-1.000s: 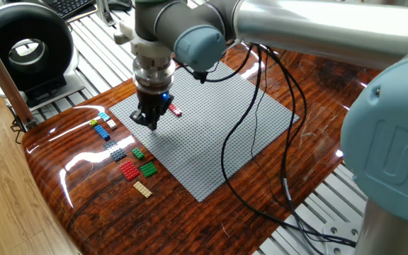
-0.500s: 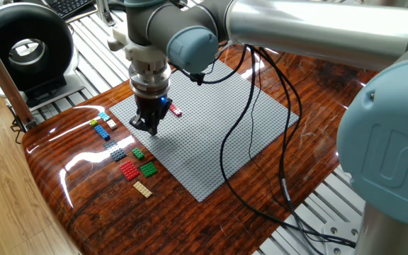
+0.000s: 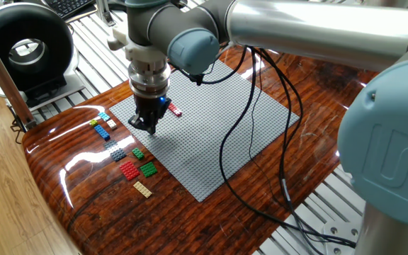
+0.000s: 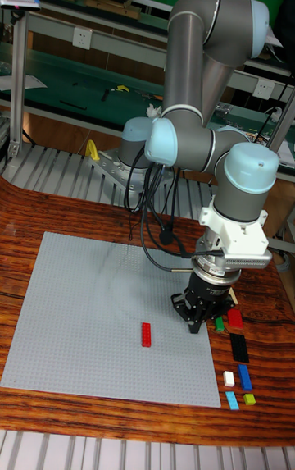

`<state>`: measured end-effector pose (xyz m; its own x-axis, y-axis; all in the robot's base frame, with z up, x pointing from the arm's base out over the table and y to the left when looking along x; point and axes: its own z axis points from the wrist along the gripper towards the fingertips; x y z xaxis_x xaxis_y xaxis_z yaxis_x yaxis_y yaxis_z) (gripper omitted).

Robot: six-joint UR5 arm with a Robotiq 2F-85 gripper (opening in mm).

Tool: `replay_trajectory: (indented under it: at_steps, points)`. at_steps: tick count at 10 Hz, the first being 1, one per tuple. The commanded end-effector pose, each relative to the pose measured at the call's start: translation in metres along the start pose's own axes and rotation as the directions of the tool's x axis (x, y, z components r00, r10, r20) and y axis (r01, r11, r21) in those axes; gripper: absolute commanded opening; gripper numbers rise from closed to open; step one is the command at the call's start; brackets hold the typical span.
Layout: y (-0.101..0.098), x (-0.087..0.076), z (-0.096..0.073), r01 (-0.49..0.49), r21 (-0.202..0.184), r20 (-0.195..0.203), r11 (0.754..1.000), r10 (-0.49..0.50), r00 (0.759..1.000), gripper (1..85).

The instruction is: Build with small Lego blocks

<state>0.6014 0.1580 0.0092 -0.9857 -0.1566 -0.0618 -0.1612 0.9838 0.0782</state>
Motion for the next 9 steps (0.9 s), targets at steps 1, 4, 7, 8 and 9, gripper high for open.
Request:
replay_trajectory:
  at_steps: [1,4,7,8,9]
  points:
    - [-0.002,-0.003,-0.001,-0.009,0.004,0.011,1.000,0.009,1.000,1.3]
    - [-0.005,-0.005,-0.001,-0.004,0.014,0.017,1.000,0.003,1.000,1.3]
    - [0.012,-0.004,-0.017,-0.032,0.010,-0.012,0.999,0.032,0.999,1.3]
    - [0.021,-0.009,-0.022,-0.047,0.014,-0.018,0.999,0.047,0.999,1.3]
    - [0.027,-0.013,-0.024,-0.054,0.018,-0.024,0.998,0.055,0.998,1.3]
